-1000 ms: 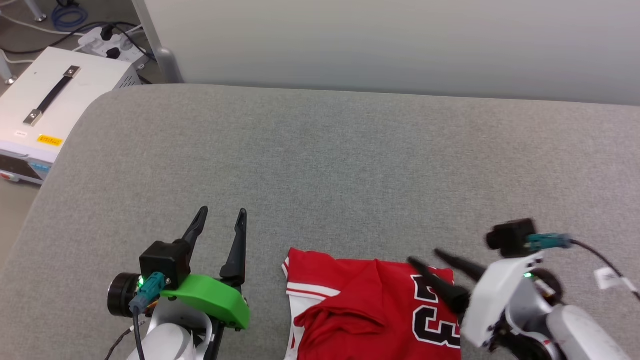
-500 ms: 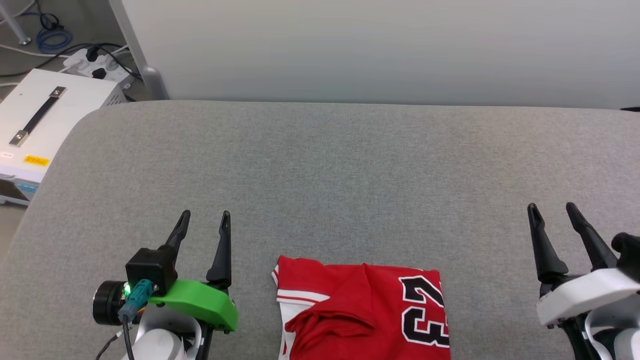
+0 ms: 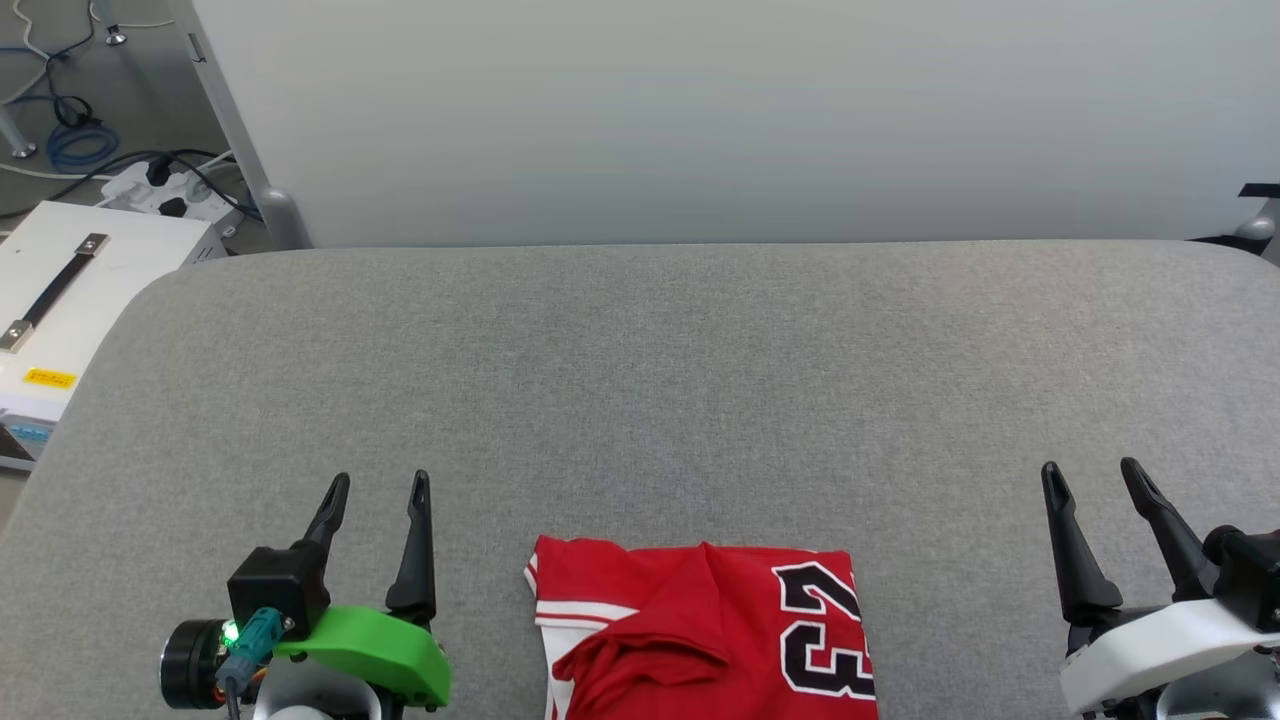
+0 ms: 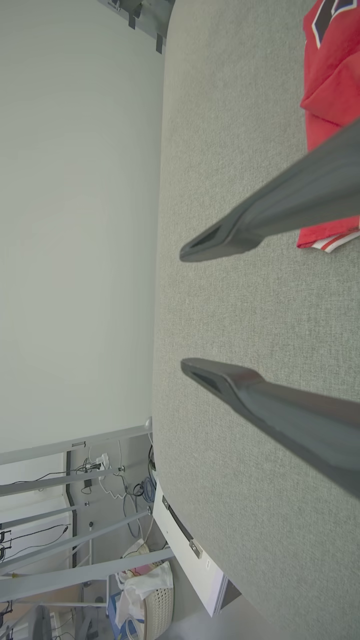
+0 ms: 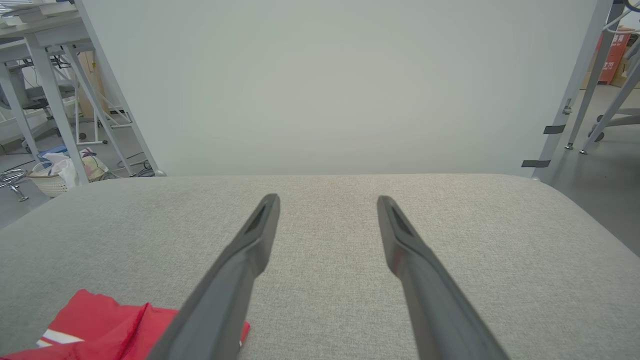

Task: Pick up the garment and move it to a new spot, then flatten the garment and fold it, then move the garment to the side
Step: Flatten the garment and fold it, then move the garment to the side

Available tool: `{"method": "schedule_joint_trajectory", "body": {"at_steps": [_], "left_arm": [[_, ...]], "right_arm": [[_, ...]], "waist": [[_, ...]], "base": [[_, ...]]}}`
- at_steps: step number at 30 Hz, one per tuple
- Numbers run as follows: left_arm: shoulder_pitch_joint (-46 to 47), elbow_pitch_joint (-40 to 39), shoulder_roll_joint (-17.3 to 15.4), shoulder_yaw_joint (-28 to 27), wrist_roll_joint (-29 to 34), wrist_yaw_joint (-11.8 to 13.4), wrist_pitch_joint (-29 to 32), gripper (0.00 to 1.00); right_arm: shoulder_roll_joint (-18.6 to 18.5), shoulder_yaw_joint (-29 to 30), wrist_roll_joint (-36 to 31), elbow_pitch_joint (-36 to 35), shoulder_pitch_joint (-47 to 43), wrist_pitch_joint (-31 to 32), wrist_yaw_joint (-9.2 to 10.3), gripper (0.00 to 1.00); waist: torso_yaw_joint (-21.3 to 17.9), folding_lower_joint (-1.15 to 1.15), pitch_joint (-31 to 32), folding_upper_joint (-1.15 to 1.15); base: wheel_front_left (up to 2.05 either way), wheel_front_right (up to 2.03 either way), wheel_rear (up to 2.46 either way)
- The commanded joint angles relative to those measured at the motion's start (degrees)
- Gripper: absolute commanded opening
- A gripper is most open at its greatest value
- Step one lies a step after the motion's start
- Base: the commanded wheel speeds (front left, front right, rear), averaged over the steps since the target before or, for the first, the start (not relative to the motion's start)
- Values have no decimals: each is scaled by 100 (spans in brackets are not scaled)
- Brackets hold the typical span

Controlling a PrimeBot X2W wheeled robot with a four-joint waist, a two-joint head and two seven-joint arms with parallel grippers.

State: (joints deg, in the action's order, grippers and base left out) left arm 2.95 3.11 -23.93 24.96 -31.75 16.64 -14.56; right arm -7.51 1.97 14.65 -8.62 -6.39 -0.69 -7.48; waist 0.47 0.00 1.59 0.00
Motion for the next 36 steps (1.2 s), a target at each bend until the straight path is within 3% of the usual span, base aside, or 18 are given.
{"method": "schedule_joint_trajectory", "body": {"at_steps": [1, 11, 20, 27, 36], "left_arm": [[-58, 2, -17, -48, -1, 26, -24, 100], [48, 82, 5, -135, -6, -24, -33, 100], [206, 39, 118, -271, 86, -78, -41, 100], [319, -51, 341, -421, 234, -161, -42, 100], [575, -10, 634, -592, 473, -368, -43, 100]], "right_arm": [[23, -21, -45, -61, -81, 34, -1, 100], [38, 78, 135, 3, -151, 392, -1, 100], [-205, 404, 1580, 719, -253, 1691, -1, 100], [-438, -200, 2988, 979, -177, 3067, -1, 100], [-515, -958, 3656, 1459, 338, 3396, -1, 100]], "waist": [[-6, 0, 25, 0], [105, 0, -15, 0], [334, 0, -254, 0], [533, 0, -625, 0], [802, 0, -1142, 0]], "base": [[0, 0, 0], [0, 0, 0], [0, 0, 0], [0, 0, 0], [0, 0, 0]]}}
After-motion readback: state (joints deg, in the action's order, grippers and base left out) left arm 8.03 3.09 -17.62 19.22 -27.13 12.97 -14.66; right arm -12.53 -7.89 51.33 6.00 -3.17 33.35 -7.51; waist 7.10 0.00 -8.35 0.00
